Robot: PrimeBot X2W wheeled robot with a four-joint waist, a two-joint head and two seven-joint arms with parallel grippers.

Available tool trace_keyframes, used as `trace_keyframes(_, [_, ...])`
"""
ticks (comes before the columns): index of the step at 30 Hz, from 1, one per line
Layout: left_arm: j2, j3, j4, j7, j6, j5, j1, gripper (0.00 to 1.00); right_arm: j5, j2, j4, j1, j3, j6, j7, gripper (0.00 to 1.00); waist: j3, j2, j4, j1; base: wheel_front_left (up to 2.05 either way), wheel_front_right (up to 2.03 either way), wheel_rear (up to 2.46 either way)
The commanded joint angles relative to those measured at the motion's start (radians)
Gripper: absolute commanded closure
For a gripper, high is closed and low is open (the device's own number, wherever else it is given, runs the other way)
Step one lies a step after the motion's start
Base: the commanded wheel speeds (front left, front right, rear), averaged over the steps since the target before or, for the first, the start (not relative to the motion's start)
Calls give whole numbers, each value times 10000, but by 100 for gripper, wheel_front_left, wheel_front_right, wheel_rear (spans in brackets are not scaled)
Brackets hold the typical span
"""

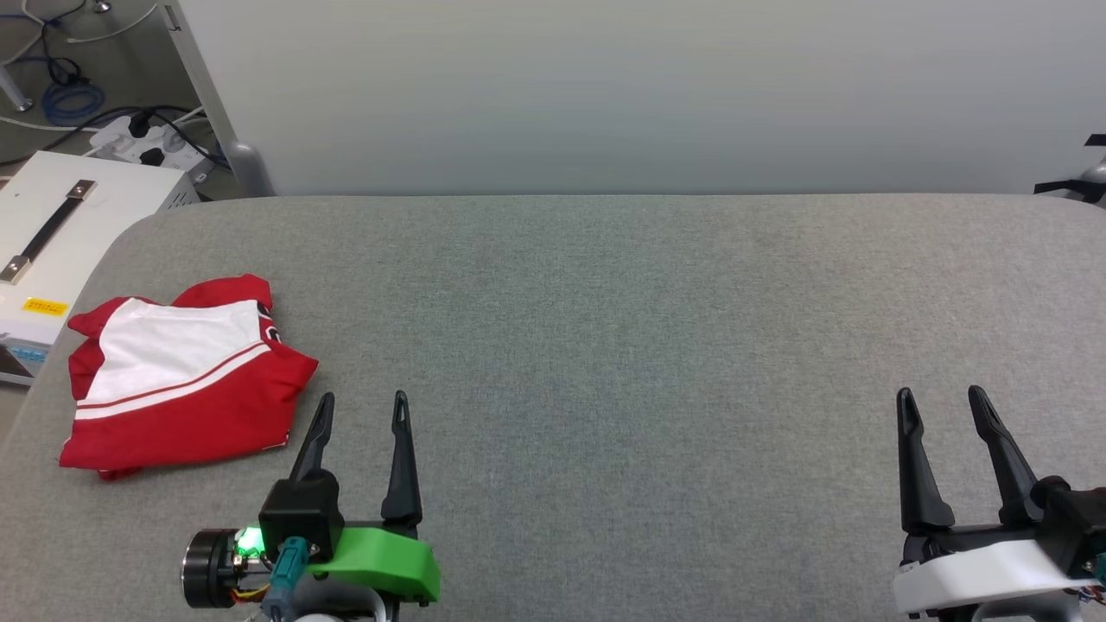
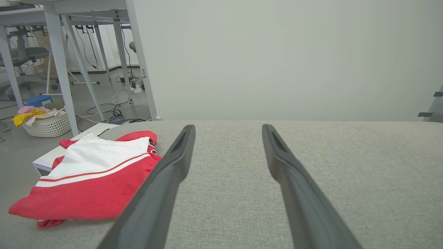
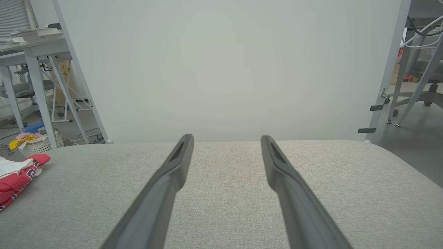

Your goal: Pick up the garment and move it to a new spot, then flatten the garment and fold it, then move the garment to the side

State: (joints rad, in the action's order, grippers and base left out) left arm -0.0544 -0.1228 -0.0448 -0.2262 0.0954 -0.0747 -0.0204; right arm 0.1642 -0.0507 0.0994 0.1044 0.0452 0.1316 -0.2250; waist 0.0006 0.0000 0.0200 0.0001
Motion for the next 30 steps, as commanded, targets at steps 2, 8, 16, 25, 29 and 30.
trace_keyframes(2, [37, -41, -55, -118, 115, -53, -109, 0, 120, 4, 94, 178, 10, -9, -133, 0, -4, 0, 2, -1, 0, 0, 0])
trace_keyframes(8, [40, -132, -134, -270, 178, -79, -123, 0, 183, 5, 116, 258, 14, -9, -283, 0, 6, 0, 22, -1, 0, 0, 0])
trace_keyframes(16, [41, -195, -200, -356, 235, -86, -98, 0, 217, 5, 125, 289, 13, -9, -368, 0, 13, 0, 41, -1, 0, 0, 0])
trace_keyframes(25, [41, -199, -247, -356, 254, -74, -94, 0, 185, 5, 93, 296, -3, -9, -368, 0, -3, 0, 55, -1, 0, 0, 0])
trace_keyframes(29, [41, -195, -264, -356, 246, -65, -84, 0, 184, 5, 91, 305, -2, -9, -368, 0, -6, 0, 85, -1, 0, 0, 0])
trace_keyframes(30, [41, -191, -267, -356, 244, -64, -79, 0, 181, 5, 94, 309, -2, -9, -368, 0, -6, 0, 100, -1, 0, 0, 0])
